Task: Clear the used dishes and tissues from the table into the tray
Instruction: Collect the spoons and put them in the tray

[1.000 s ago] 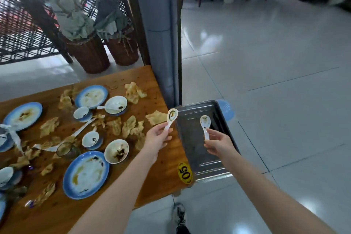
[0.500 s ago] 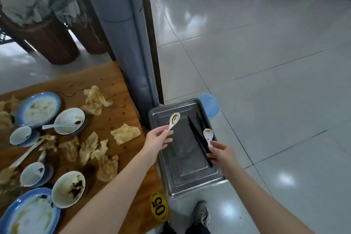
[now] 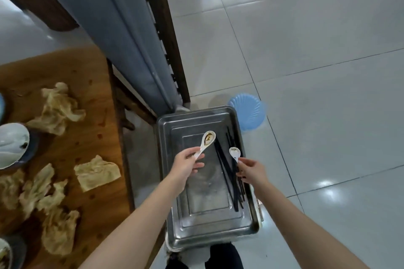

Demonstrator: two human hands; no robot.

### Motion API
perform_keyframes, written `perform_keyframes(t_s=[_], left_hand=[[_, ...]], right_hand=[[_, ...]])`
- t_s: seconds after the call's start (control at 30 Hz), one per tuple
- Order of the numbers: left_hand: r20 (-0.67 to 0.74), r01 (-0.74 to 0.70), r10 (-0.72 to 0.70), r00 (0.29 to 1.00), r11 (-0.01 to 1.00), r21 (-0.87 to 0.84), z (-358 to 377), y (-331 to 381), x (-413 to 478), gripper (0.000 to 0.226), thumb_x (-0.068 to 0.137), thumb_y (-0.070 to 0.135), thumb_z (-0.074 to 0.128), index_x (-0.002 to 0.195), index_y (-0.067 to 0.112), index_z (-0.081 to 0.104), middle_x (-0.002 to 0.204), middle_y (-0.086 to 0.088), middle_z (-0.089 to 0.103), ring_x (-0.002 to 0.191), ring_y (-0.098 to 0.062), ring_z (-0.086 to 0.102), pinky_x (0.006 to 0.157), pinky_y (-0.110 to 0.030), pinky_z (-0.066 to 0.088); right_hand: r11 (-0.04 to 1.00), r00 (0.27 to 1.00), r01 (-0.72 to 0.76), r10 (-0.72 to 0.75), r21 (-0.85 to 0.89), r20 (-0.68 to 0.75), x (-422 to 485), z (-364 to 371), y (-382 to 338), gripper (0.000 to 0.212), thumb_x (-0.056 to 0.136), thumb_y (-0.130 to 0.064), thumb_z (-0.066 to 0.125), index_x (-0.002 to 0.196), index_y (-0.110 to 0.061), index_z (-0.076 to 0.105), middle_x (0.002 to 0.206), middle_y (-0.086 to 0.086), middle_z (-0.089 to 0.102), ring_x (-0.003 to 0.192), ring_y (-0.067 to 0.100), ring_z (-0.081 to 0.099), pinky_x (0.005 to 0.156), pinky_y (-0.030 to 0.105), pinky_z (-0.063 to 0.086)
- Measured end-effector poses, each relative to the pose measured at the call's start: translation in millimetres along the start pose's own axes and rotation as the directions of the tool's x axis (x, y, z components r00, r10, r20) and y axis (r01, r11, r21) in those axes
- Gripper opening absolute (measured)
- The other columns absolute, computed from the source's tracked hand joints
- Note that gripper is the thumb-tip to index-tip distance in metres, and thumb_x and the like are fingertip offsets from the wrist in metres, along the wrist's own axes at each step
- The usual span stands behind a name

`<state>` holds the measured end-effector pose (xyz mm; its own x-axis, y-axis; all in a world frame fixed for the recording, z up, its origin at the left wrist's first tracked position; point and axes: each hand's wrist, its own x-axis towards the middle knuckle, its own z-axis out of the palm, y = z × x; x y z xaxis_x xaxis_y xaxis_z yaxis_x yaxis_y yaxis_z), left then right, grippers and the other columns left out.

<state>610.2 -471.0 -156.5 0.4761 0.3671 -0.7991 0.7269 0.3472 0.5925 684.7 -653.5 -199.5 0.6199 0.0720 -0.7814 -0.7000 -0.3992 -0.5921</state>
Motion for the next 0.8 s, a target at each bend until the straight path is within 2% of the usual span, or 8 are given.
perform_keyframes(t_s=[0.17,0.3,0.4,0.47,0.57,0.63,0.67,0.8], left_hand=[[-0.023,0.056,-0.056,0.998,0.998,-0.004,20.3,-8.1,46.0,0.03,0.099,0.003,0.042,0.12,0.021,0.054,0.098,-0.002,0.071,0.07,-0.013,0.066,0.053,-0.02,0.042],[-0.025,0.129,-0.129,0.991,0.991,0.028,32.3,-17.8,75.5,0.033,0.098,0.003,0.04,0.125,0.018,0.052,0.102,0.003,0.07,0.078,-0.016,0.066,0.059,-0.024,0.039],[-0.005,0.158,-0.158,0.987,0.986,0.053,39.5,-25.7,89.4,0.035,0.098,0.003,0.042,0.127,0.016,0.056,0.106,0.004,0.069,0.075,-0.011,0.064,0.063,-0.023,0.04],[-0.002,0.171,-0.171,0.985,0.984,0.057,44.1,-29.9,95.1,0.035,0.098,0.004,0.042,0.126,0.015,0.057,0.108,0.004,0.068,0.072,-0.01,0.064,0.062,-0.023,0.04],[0.006,0.187,-0.188,0.982,0.981,0.06,52.6,-34.6,99.5,0.034,0.097,0.004,0.041,0.125,0.015,0.059,0.11,0.003,0.067,0.074,-0.011,0.064,0.063,-0.024,0.039],[0.015,0.189,-0.19,0.982,0.98,0.065,60.5,-37.3,102.6,0.034,0.097,0.005,0.042,0.124,0.015,0.059,0.11,0.004,0.068,0.074,-0.01,0.063,0.063,-0.024,0.039],[0.019,0.19,-0.191,0.981,0.98,0.063,65.0,-38.2,104.2,0.034,0.097,0.005,0.042,0.124,0.016,0.059,0.11,0.004,0.068,0.073,-0.009,0.063,0.063,-0.024,0.039],[0.026,0.203,-0.204,0.979,0.978,0.039,85.5,-40.9,107.9,0.034,0.096,0.006,0.04,0.121,0.018,0.059,0.109,0.007,0.066,0.074,-0.007,0.063,0.065,-0.026,0.038]], right_hand=[[0.997,0.997,-0.075,0.076,-0.031,0.022,61.6,12.1,5.4,0.016,0.092,-0.016,0.059,0.107,-0.013,0.063,0.073,-0.001,0.064,0.053,0.01,0.058,0.046,0.019,0.039],[0.997,0.996,-0.078,0.079,-0.025,0.029,94.9,21.3,7.3,0.024,0.091,-0.011,0.06,0.114,-0.008,0.062,0.08,0.006,0.066,0.056,0.012,0.056,0.04,0.014,0.038],[0.994,0.994,-0.105,0.105,-0.026,0.039,107.0,21.0,13.2,0.027,0.091,-0.006,0.058,0.118,-0.006,0.06,0.097,0.01,0.065,0.061,0.013,0.06,0.038,0.011,0.038],[0.99,0.99,-0.131,0.133,-0.043,0.054,108.6,16.7,20.3,0.027,0.093,-0.001,0.052,0.118,-0.006,0.059,0.1,0.01,0.064,0.061,0.012,0.062,0.038,0.011,0.037],[0.983,0.982,-0.18,0.181,-0.033,0.056,102.6,2.9,32.5,0.027,0.093,0.001,0.049,0.115,-0.01,0.061,0.094,0.005,0.065,0.06,0.009,0.066,0.05,0.015,0.047],[0.98,0.978,-0.2,0.201,-0.015,0.057,98.5,-10.6,39.3,0.024,0.092,-0.002,0.054,0.113,-0.01,0.063,0.091,0.001,0.069,0.068,0.015,0.068,0.067,0.03,0.054],[0.978,0.976,-0.21,0.21,-0.004,0.053,96.9,-18.3,41.8,0.023,0.091,-0.004,0.057,0.112,-0.012,0.064,0.092,0.002,0.07,0.071,0.018,0.069,0.069,0.033,0.053],[0.976,0.976,-0.217,0.217,-0.009,0.006,92.9,-51.1,49.3,0.022,0.09,-0.006,0.059,0.109,-0.016,0.065,0.094,0.002,0.07,0.074,0.019,0.071,0.06,0.027,0.046]])
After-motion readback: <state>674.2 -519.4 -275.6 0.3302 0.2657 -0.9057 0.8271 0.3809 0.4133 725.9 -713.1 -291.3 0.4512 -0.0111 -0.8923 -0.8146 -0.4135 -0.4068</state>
